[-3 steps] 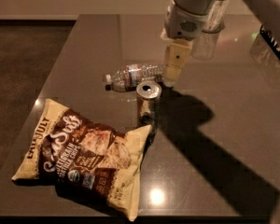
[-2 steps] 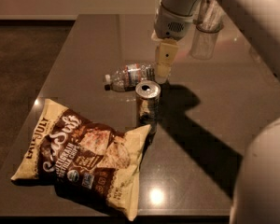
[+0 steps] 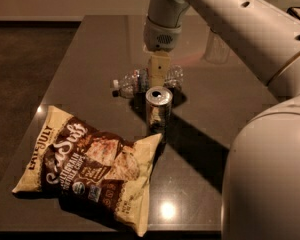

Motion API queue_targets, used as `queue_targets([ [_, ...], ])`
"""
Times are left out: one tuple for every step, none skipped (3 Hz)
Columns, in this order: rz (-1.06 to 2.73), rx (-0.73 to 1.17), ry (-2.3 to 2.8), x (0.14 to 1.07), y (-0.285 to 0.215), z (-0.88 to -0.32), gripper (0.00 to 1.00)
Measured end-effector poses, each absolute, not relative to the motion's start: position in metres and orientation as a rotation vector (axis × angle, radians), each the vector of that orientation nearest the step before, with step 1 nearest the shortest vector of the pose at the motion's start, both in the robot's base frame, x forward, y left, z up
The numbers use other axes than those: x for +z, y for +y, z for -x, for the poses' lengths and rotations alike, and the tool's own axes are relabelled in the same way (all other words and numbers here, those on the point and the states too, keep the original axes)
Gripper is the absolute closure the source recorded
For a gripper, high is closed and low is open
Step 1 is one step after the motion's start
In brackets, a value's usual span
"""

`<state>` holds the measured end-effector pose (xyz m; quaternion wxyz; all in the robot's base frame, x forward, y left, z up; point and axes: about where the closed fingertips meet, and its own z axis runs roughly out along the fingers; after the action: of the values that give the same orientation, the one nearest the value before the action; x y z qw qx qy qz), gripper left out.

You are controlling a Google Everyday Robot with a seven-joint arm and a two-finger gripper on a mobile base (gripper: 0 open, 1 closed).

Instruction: Place water bottle upright

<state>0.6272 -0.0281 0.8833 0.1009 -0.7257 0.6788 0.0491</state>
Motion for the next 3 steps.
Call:
queue_targets([
  [2.203, 0.126, 2.002, 0.868, -0.014, -0.621, 0.00],
  [2.253, 0.127, 2.026, 0.854, -0.005, -0.620, 0.18],
  [2.285, 0.148, 2.029, 0.850, 0.004, -0.621, 0.41],
])
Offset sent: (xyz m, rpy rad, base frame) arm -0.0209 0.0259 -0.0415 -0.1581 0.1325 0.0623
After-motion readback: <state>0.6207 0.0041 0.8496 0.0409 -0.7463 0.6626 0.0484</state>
